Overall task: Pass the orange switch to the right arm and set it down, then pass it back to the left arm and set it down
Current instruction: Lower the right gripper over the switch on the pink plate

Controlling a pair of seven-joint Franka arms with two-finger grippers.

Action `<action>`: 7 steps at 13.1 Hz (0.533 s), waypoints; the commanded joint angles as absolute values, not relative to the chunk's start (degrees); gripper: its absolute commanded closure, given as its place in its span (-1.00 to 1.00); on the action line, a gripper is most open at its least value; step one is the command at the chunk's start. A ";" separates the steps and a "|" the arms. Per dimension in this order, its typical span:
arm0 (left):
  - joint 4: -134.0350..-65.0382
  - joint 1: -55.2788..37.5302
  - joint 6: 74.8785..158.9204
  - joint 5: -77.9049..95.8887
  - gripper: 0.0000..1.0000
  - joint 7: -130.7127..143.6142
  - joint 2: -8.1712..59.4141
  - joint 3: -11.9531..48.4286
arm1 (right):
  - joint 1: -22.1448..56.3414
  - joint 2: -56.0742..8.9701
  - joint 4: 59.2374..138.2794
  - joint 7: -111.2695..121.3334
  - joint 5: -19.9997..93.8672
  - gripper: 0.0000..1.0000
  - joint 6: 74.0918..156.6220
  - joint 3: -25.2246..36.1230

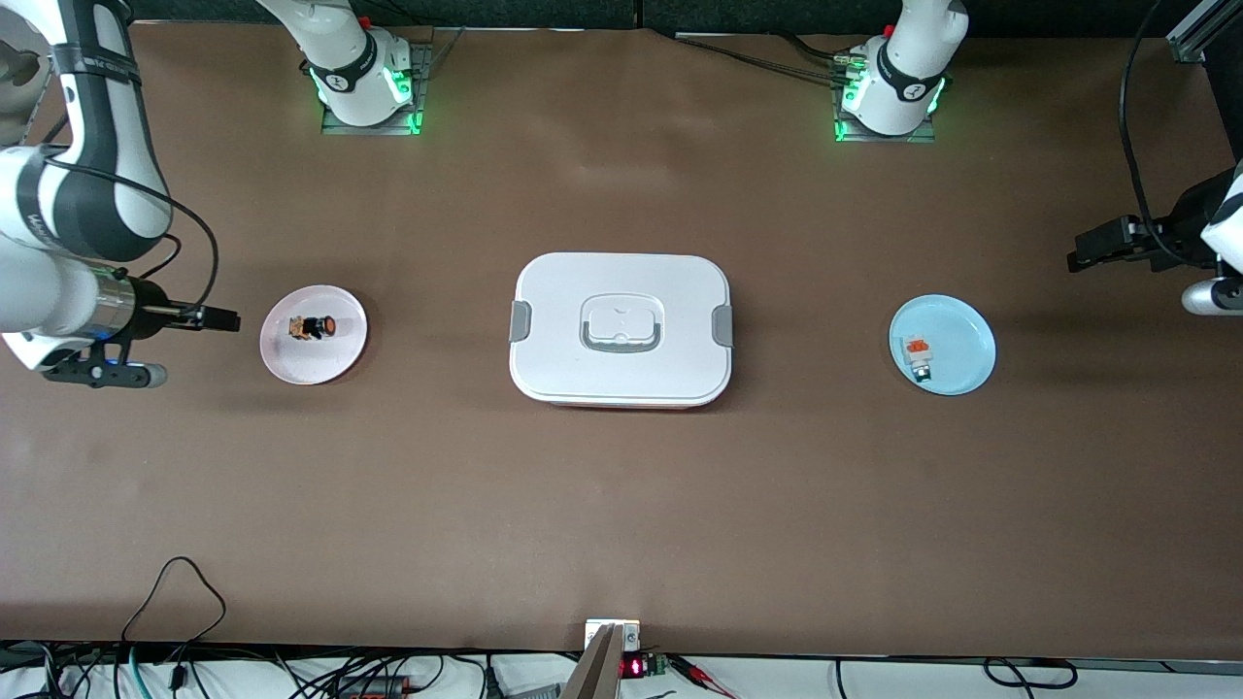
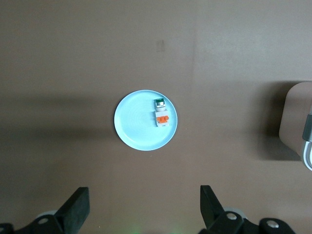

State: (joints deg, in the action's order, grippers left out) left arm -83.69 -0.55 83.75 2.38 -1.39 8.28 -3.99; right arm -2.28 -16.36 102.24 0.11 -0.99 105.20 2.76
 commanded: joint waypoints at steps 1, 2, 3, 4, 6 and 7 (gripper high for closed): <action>-82.88 -0.18 83.67 3.69 -1.00 -2.64 8.53 -4.22 | -2.73 -11.87 112.99 2.71 -0.61 -1.00 112.99 2.20; -82.88 -0.26 83.67 3.69 -1.00 -2.55 8.44 -4.22 | -2.81 -11.52 116.51 4.12 -0.62 -1.00 116.51 2.20; -82.88 -0.26 83.67 3.60 -1.00 -2.37 8.35 -4.31 | -2.81 -11.43 119.07 4.83 -0.62 -1.00 119.41 2.20; -82.88 -0.26 83.58 3.69 -1.00 -2.29 8.26 -4.22 | -2.81 -11.51 121.01 6.05 -0.70 -1.00 121.36 2.20; -82.62 -0.26 83.76 3.60 -1.00 -1.93 8.26 -4.31 | -2.72 -12.13 122.08 7.91 -0.88 -1.00 122.87 1.15; -82.53 -0.26 83.76 3.78 -1.00 -2.02 8.35 -4.39 | -2.81 -12.48 122.08 7.82 -0.79 -1.00 123.48 0.71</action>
